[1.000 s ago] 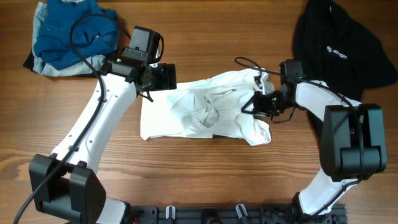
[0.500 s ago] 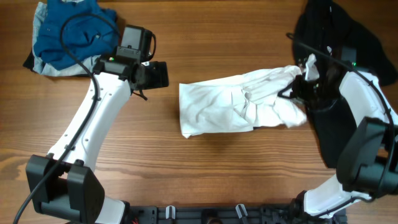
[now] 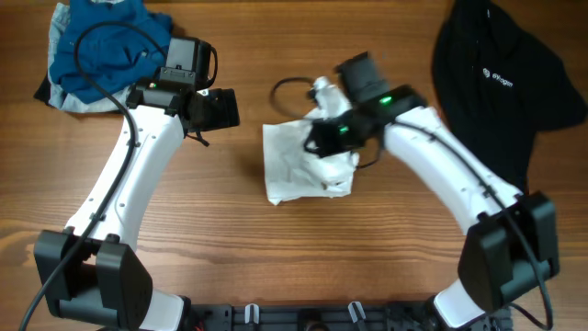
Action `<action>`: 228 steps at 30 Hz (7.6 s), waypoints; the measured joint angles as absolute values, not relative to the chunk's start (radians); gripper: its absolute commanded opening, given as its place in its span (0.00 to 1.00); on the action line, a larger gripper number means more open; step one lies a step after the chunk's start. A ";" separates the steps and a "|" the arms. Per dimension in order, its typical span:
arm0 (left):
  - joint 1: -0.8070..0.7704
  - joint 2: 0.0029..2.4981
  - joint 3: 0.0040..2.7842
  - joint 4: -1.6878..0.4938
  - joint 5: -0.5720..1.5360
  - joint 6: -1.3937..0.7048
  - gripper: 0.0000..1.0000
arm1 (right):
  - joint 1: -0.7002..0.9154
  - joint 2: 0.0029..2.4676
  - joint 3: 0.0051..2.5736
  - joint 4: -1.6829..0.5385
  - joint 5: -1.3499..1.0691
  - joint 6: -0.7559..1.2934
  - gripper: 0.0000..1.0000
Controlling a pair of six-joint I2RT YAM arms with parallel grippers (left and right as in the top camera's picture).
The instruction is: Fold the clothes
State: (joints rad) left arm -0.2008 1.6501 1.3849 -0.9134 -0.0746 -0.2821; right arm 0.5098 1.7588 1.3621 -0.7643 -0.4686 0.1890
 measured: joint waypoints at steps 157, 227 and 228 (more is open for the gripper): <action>-0.467 1.746 1.135 -0.830 0.101 -0.784 1.00 | 0.324 1.927 1.569 -0.892 -0.271 0.105 0.79; -0.036 1.688 1.464 -0.403 -0.160 -0.558 0.04 | 0.098 1.927 1.569 -0.803 -0.202 0.179 0.79; -0.022 1.688 1.467 -0.390 -0.160 -0.569 0.04 | 0.098 1.927 1.569 -0.805 -0.202 0.179 0.79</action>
